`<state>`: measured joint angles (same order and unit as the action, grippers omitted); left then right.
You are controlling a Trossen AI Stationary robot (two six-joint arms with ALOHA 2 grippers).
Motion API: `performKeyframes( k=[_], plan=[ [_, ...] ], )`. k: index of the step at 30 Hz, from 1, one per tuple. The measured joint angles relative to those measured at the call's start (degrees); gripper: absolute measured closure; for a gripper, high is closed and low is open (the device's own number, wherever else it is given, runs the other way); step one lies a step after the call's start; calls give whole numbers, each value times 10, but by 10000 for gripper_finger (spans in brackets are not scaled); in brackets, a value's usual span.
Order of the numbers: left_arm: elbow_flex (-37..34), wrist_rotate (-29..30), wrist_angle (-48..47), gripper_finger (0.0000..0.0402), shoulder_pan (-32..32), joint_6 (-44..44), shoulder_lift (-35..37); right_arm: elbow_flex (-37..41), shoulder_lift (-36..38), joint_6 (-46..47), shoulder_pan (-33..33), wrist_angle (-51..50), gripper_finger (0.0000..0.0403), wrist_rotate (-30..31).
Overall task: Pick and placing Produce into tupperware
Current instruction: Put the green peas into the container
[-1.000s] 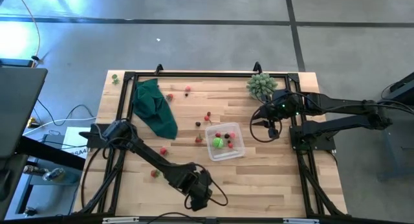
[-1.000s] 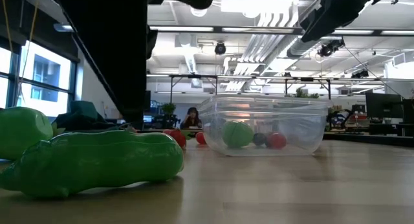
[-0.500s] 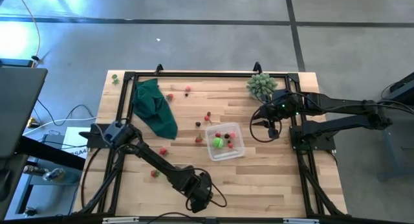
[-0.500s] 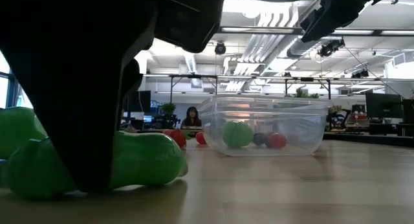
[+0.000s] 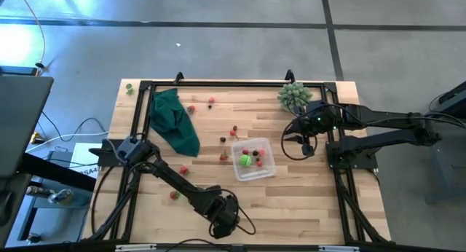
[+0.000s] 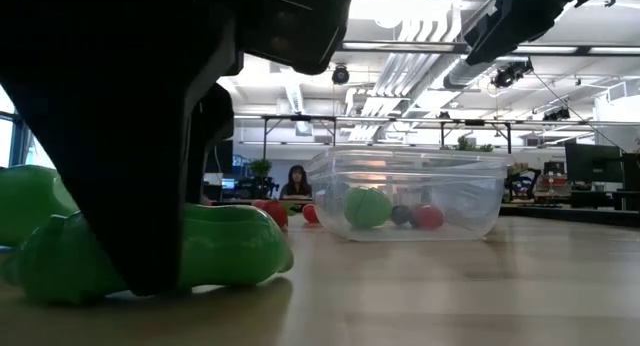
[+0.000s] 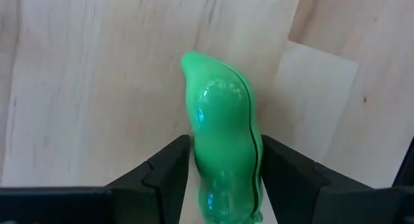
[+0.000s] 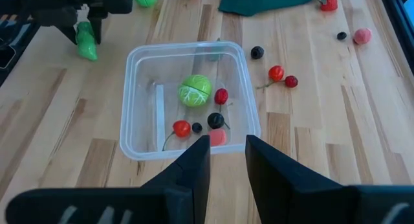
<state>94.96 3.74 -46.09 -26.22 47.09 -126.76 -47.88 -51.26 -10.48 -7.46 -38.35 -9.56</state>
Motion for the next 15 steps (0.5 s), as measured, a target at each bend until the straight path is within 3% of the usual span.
performKeyframes(
  k=[10, 15],
  plan=[
    [0, 4, 0, 229, 1, -4, 0, 0, 0, 0, 0, 0, 313, 0],
    [0, 4, 0, 254, 4, -6, 0, 0, 0, 0, 0, 0, 313, 0]
  ],
)
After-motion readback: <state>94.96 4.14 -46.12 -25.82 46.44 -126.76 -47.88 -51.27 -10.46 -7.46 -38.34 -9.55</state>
